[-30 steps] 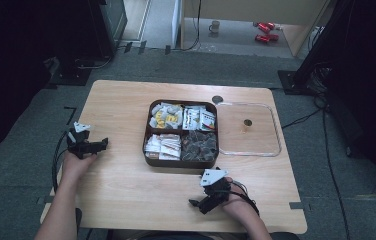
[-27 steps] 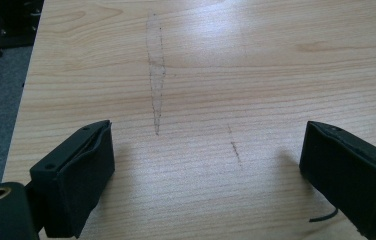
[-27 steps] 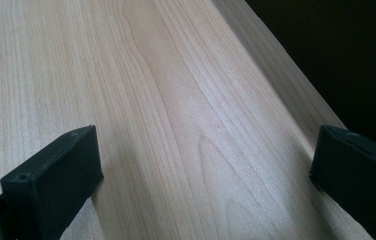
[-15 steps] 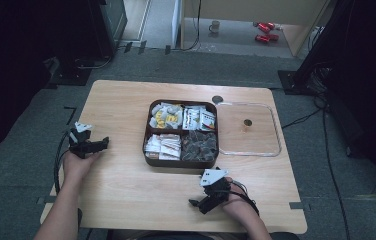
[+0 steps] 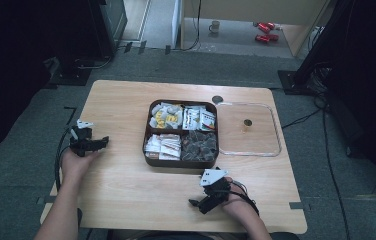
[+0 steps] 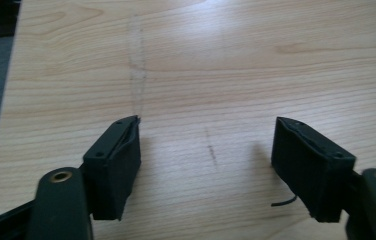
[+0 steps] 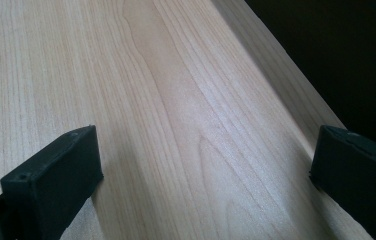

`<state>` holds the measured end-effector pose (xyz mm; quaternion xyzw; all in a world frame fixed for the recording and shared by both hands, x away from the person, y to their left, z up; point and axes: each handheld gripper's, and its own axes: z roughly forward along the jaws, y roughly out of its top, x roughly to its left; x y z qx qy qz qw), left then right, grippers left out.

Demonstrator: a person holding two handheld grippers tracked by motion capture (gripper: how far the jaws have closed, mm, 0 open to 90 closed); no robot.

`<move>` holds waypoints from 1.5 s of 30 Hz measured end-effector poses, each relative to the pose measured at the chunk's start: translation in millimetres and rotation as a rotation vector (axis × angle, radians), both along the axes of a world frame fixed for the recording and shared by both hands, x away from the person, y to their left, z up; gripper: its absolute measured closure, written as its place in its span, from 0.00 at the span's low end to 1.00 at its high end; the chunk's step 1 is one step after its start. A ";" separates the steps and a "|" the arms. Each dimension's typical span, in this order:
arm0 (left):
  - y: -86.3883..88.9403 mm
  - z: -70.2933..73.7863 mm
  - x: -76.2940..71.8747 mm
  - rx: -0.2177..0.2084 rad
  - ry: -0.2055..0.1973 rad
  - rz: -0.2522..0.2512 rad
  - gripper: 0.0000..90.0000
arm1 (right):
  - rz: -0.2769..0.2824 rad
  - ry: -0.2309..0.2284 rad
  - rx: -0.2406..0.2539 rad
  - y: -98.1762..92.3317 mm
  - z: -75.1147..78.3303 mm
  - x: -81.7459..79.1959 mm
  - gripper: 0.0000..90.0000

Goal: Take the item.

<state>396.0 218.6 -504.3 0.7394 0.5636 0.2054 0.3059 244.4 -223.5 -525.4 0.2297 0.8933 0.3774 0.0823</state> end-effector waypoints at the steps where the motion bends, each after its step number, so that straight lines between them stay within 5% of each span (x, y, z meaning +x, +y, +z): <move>1: -0.1 1.8 0.1 -0.014 0.000 -0.008 0.34 | 0.000 0.001 0.000 0.0 0.0 0.0 0.00; 5: -2.5 9.6 0.5 -0.050 0.010 -0.024 0.38 | 0.000 0.000 0.000 0.0 0.0 0.0 0.00; 12: -15.0 20.4 -1.1 0.011 -0.004 -0.066 0.39 | 0.000 0.000 0.000 0.0 0.0 0.0 0.00; 18: -24.3 24.2 1.4 -0.017 0.017 -0.126 0.38 | 0.000 0.000 0.000 0.0 0.0 0.0 0.00; 30: -42.2 37.5 -2.7 -0.024 -0.027 -0.193 0.40 | -0.001 0.001 0.000 0.2 0.1 0.0 0.00; 45: -78.9 57.0 -6.6 -0.037 -0.067 -0.354 0.46 | 0.001 -0.002 -0.001 0.2 0.0 0.7 0.00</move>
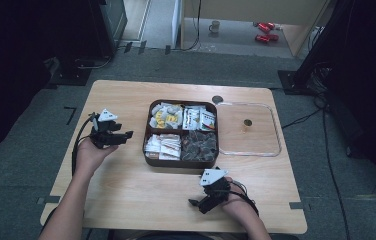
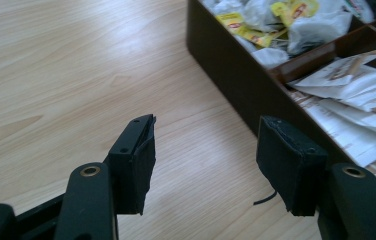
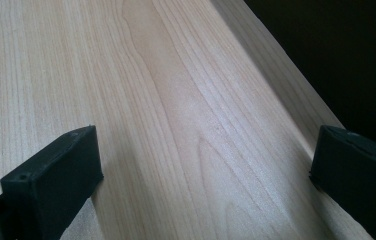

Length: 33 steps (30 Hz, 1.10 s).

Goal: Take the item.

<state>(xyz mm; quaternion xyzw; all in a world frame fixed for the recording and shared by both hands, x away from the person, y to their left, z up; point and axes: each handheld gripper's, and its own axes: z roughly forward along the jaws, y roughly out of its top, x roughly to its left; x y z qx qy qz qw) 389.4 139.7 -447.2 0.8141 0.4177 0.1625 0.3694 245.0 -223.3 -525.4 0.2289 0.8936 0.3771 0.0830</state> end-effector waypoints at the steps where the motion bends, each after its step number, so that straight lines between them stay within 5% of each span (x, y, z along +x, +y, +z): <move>1: -2.3 1.1 -0.4 -0.006 -0.001 -0.007 0.46 | 0.000 0.000 0.000 0.0 0.0 0.0 0.00; 14: -25.5 10.6 -5.0 -0.045 -0.024 -0.111 0.56 | -0.007 0.001 0.000 0.0 0.0 -0.7 0.00; 23: -49.8 9.6 -1.5 -0.007 -0.023 -0.194 0.59 | -0.011 0.001 0.000 -0.1 0.1 -1.1 0.00; 33: -64.9 7.2 3.5 -0.025 -0.006 -0.255 0.62 | -0.010 0.001 0.000 0.0 0.0 -1.0 0.00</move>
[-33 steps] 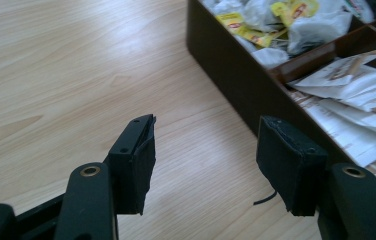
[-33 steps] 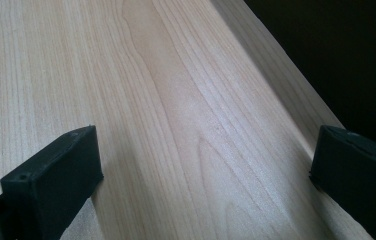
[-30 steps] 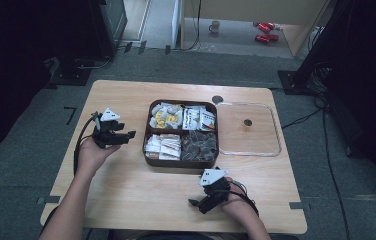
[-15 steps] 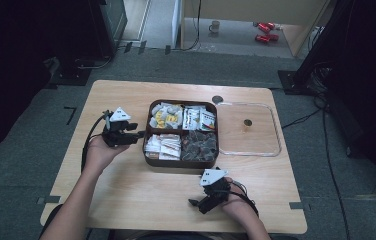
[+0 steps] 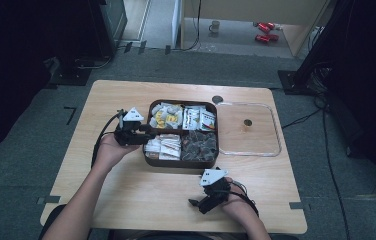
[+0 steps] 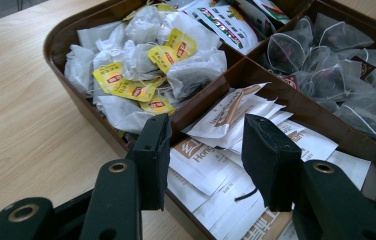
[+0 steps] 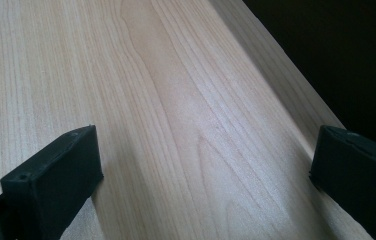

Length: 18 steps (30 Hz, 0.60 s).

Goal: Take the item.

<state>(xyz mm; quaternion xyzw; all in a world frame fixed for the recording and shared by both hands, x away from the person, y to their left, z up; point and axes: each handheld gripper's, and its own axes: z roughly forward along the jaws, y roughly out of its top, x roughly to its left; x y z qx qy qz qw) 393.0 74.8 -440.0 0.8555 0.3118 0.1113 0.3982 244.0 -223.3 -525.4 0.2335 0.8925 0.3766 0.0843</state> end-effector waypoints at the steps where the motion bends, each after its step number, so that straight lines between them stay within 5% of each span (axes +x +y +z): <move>1: -1.4 -0.1 1.0 -0.007 0.007 -0.003 0.63 | 0.000 0.000 0.000 0.0 0.0 0.0 0.00; 18: -27.9 -14.2 13.1 0.017 0.028 -0.048 0.70 | -0.001 0.001 0.001 0.1 0.0 -0.1 0.00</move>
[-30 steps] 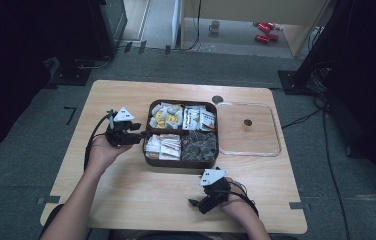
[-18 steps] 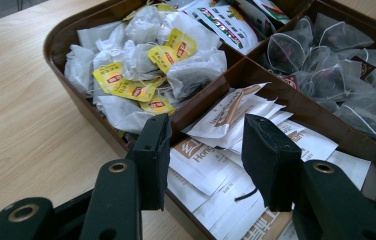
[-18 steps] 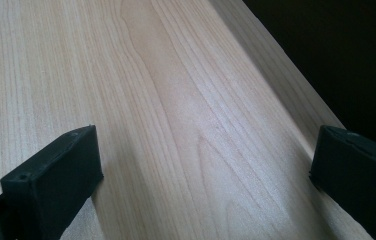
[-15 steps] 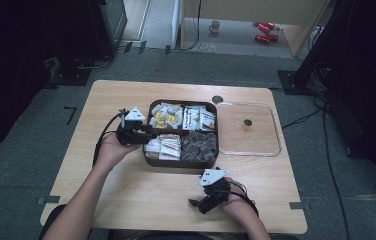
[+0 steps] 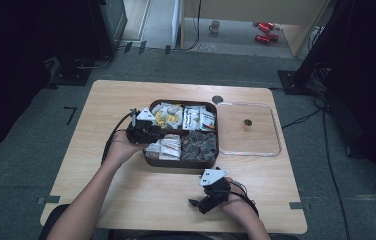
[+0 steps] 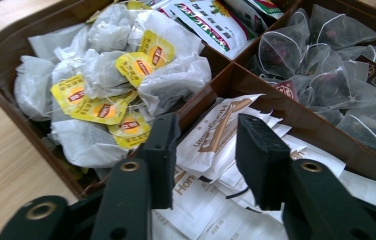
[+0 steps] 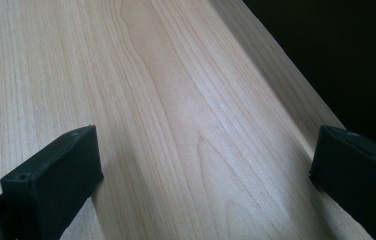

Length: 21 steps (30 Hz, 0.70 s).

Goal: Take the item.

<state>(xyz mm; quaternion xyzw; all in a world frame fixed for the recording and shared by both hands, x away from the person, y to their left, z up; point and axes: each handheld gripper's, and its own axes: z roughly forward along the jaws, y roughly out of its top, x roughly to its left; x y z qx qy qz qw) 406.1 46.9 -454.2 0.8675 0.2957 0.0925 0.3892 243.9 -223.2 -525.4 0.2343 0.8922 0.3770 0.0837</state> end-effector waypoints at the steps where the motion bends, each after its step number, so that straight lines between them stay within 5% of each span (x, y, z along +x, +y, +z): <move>1: -0.5 -0.8 0.7 0.002 0.008 -0.003 0.71 | 0.000 0.000 0.000 0.0 0.0 0.0 0.00; 8: -9.6 -1.0 5.3 0.024 0.052 -0.039 0.71 | -0.001 0.000 -0.001 -0.1 0.1 -0.1 0.00; 16: -18.4 -8.8 8.0 0.082 0.052 -0.050 0.71 | 0.001 -0.002 -0.001 -0.1 0.0 0.1 0.00; 21: -19.5 -9.3 9.7 0.081 0.053 -0.049 0.71 | 0.001 -0.002 -0.001 -0.1 0.0 0.1 0.00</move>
